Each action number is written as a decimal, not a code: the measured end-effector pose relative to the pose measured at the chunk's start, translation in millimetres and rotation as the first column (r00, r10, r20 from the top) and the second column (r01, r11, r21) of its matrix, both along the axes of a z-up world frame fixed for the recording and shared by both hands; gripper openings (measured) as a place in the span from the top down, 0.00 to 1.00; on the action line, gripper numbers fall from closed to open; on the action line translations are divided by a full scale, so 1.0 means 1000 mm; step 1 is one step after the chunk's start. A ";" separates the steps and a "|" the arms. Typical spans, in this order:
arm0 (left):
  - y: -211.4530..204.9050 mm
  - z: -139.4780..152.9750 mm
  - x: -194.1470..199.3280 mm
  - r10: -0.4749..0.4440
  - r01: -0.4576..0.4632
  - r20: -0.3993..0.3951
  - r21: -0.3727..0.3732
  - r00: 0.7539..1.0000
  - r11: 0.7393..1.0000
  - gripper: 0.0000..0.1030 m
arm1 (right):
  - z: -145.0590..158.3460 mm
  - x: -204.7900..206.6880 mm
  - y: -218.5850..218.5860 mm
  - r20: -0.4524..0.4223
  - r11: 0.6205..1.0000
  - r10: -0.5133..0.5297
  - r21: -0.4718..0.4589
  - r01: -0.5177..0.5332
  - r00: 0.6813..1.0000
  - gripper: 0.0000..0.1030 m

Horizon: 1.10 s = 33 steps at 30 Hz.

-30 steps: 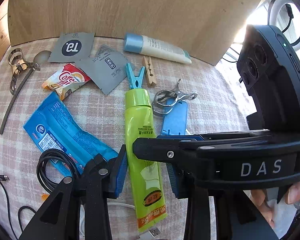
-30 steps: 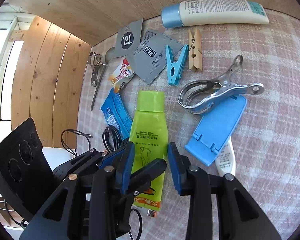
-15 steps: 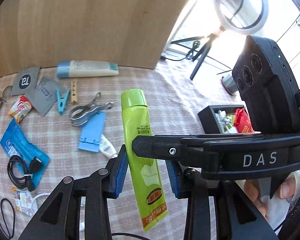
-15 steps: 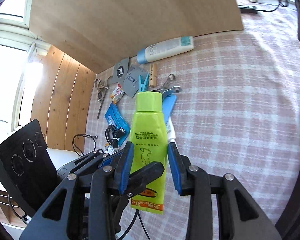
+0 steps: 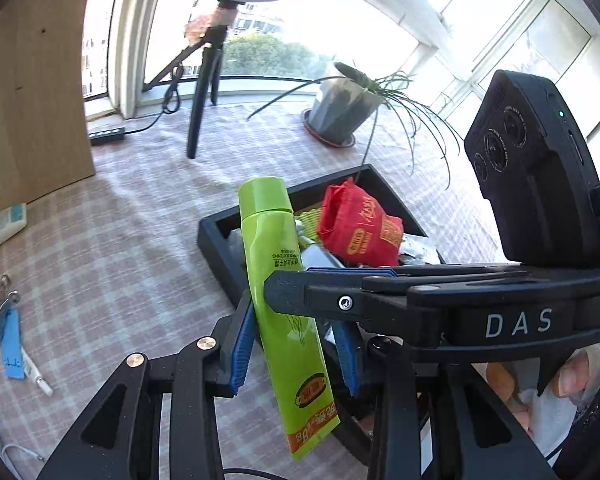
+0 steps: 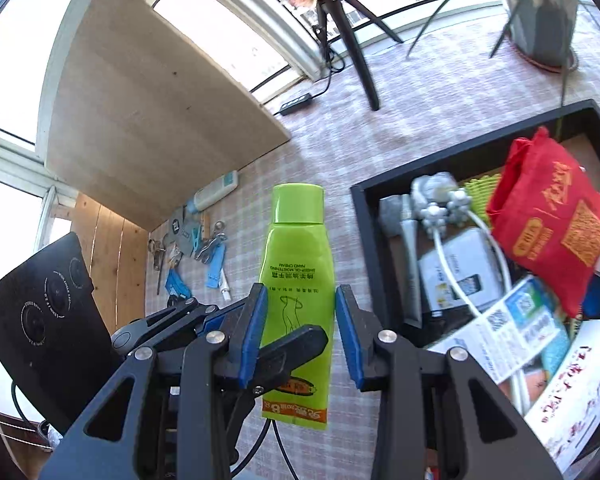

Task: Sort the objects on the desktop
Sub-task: 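Carry the green bottle to the tray and open the right gripper, then move both grippers back over the pile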

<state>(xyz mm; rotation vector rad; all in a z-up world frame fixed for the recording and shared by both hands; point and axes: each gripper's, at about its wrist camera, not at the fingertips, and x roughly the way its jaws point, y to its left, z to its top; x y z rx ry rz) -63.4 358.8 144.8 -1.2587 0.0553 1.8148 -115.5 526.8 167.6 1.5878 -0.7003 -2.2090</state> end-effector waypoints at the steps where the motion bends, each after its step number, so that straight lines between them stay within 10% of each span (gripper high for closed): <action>1: 0.013 0.001 0.005 -0.024 0.024 0.000 0.003 1.000 1.000 0.68 | 0.002 0.005 0.015 -0.001 1.000 -0.019 0.007 0.019 1.000 0.66; 13: 0.117 0.028 0.046 -0.158 0.156 -0.042 -0.047 0.987 0.987 0.63 | 0.035 0.034 0.136 -0.045 0.963 -0.251 0.092 0.254 0.967 0.62; 33: -0.007 -0.010 0.007 0.093 -0.097 -0.032 -0.164 0.995 0.982 0.61 | 0.009 0.029 0.074 -0.031 0.984 -0.089 0.151 0.093 0.996 0.48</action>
